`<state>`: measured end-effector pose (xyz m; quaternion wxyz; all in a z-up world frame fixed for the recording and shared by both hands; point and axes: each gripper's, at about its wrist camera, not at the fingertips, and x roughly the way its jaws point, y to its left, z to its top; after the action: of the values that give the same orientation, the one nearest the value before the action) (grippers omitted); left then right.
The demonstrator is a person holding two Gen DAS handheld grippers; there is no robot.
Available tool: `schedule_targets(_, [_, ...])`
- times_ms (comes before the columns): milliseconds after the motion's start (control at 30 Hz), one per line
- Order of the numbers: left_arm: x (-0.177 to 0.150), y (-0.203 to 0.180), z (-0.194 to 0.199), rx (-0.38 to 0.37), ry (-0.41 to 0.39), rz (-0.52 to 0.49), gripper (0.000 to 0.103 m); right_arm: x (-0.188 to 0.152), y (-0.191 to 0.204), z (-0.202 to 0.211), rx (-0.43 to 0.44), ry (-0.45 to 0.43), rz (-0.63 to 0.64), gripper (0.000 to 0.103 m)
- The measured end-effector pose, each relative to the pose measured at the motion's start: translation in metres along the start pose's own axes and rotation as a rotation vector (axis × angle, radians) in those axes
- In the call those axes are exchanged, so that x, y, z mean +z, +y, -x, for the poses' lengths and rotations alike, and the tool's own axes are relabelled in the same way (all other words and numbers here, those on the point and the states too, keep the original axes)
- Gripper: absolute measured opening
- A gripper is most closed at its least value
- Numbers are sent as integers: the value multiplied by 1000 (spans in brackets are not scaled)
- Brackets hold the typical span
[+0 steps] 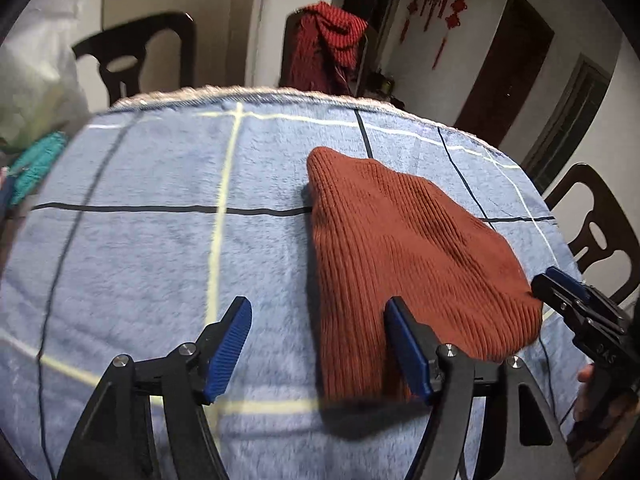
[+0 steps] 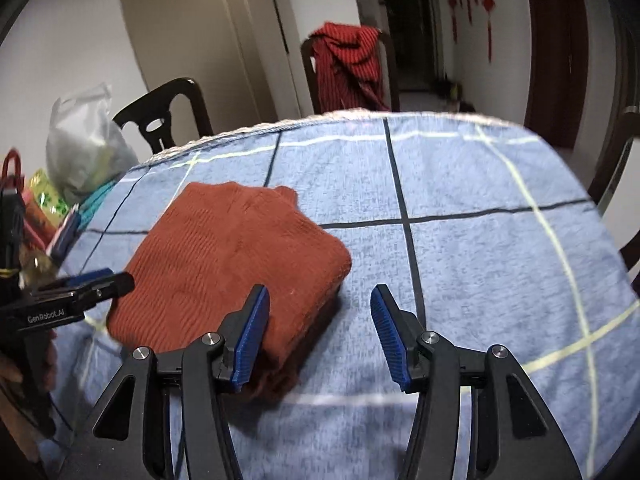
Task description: Fold small clothes
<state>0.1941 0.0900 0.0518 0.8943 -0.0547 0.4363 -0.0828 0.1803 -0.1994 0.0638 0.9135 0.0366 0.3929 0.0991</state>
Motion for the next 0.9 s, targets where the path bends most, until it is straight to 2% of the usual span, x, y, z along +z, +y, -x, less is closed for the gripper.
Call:
schedule_targets(167, [-22, -12, 17, 65, -28, -7, 71, -18, 13, 15, 23, -8, 19, 53])
schedule_targets(333, [-50, -18, 20, 16, 11, 38, 72, -39, 20, 20, 72, 45, 8, 53])
schedule_targets(433, [-64, -27, 18, 34, 20, 21, 72, -48, 25, 21, 75, 60, 13, 53])
schedule_targets(700, [-86, -42, 14, 79, 45, -1, 73, -67, 32, 18, 35, 92, 43, 53])
schedule_targets(900, [-94, -52, 15, 127, 15, -32, 74, -75, 33, 11, 6, 129, 52, 53])
